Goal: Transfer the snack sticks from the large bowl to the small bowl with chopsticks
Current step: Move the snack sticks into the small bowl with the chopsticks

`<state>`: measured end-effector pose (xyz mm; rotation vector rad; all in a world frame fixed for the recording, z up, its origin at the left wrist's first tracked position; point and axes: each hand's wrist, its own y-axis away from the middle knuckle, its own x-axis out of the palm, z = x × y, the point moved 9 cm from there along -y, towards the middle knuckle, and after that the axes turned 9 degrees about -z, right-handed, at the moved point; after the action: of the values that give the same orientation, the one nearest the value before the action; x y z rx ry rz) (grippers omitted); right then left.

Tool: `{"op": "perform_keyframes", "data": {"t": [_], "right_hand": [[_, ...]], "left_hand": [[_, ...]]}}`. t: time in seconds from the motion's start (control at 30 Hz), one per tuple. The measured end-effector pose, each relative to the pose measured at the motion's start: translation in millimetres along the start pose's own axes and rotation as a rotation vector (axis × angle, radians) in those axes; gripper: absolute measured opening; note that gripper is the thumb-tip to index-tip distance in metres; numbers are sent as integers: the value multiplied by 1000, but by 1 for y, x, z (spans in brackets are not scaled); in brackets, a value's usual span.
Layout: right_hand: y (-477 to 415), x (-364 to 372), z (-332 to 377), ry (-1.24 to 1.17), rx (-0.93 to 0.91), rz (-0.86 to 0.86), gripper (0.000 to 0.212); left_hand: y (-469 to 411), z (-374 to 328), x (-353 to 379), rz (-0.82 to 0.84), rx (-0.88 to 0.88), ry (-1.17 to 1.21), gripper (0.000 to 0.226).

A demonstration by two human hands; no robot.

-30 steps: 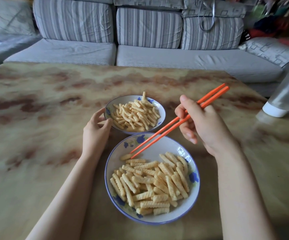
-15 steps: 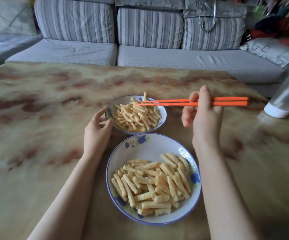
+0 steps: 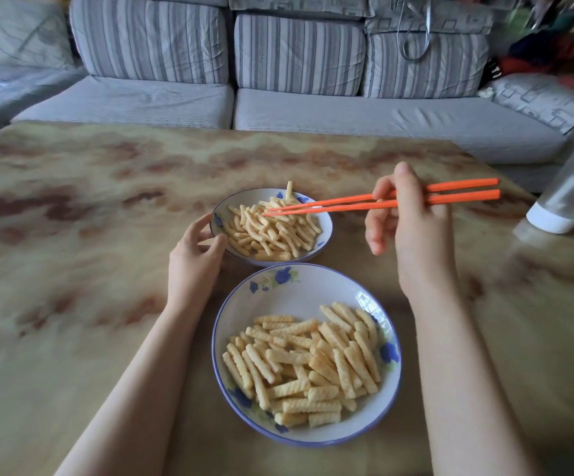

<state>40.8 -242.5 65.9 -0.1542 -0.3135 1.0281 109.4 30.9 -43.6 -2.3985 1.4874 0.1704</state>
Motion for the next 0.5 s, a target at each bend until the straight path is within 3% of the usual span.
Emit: {"op": "perform_keyframes", "data": {"t": [0.1, 0.23, 0.5], "right_hand": [[3, -3, 8, 3, 26, 142, 42], [11, -9, 13, 183, 56, 306, 41], [18, -10, 2, 303, 102, 388, 39]], "left_hand": [[0, 1, 0, 4, -6, 3, 42], [0, 1, 0, 4, -3, -6, 42], [-1, 2, 0, 4, 2, -4, 43]]}}
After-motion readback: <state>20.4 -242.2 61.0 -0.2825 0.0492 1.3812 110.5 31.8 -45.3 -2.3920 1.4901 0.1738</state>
